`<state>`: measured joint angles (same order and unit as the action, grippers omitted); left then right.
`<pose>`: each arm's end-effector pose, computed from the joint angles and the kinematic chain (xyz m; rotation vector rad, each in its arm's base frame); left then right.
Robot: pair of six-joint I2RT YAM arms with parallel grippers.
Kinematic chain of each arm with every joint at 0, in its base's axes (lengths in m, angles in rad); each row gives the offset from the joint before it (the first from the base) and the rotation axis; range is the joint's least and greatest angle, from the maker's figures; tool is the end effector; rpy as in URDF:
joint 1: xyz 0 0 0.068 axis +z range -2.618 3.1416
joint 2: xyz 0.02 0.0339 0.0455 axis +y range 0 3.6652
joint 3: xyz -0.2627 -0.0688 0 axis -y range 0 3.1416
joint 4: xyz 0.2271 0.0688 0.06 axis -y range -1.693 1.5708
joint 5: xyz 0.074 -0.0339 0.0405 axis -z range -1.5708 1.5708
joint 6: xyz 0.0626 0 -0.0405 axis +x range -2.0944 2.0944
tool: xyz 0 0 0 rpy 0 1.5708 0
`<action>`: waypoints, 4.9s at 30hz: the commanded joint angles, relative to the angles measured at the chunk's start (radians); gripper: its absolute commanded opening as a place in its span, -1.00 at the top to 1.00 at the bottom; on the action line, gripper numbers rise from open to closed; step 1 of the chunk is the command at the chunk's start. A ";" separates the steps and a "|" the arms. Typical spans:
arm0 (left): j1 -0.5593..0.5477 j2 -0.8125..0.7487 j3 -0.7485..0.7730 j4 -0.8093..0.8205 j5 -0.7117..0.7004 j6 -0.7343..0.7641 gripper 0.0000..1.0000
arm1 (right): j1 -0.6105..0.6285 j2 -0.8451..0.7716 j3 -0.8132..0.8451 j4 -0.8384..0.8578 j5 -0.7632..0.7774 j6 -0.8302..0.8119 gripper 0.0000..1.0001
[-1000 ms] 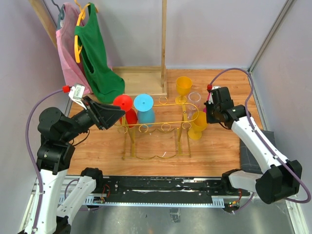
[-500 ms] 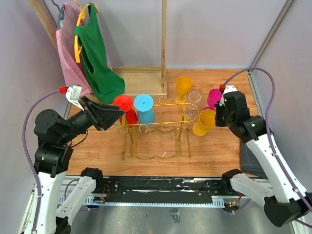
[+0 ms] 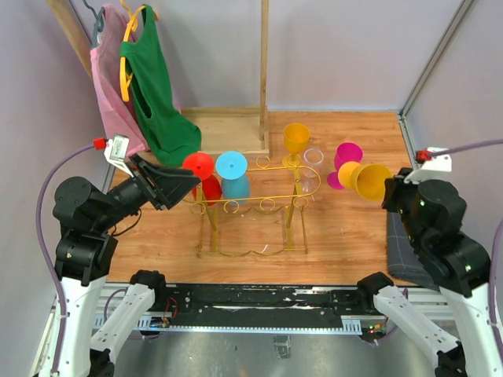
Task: Place the wine glass upside down on the wine glass rack
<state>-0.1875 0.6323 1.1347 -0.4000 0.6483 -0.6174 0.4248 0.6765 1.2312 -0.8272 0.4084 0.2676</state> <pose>0.0927 -0.0561 0.4434 0.2248 1.5788 -1.1106 0.1043 0.0199 0.4132 0.1406 1.8164 0.1128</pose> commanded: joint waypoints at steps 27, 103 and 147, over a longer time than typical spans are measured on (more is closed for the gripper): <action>-0.007 0.057 -0.140 0.524 0.173 -0.326 0.00 | 0.014 0.131 -0.022 1.201 -0.722 0.225 0.99; -0.006 0.484 -0.228 2.173 -0.002 -1.538 0.43 | 0.080 1.026 0.270 2.379 -1.212 1.333 0.98; -0.006 0.334 0.118 0.988 0.202 -0.651 0.99 | -0.112 0.340 -0.046 1.465 -1.214 0.554 0.33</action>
<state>-0.1974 0.9718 1.2232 0.9001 0.8181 -1.5539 0.3191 1.1461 1.2034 1.0000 -0.8314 1.1675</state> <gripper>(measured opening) 0.029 0.332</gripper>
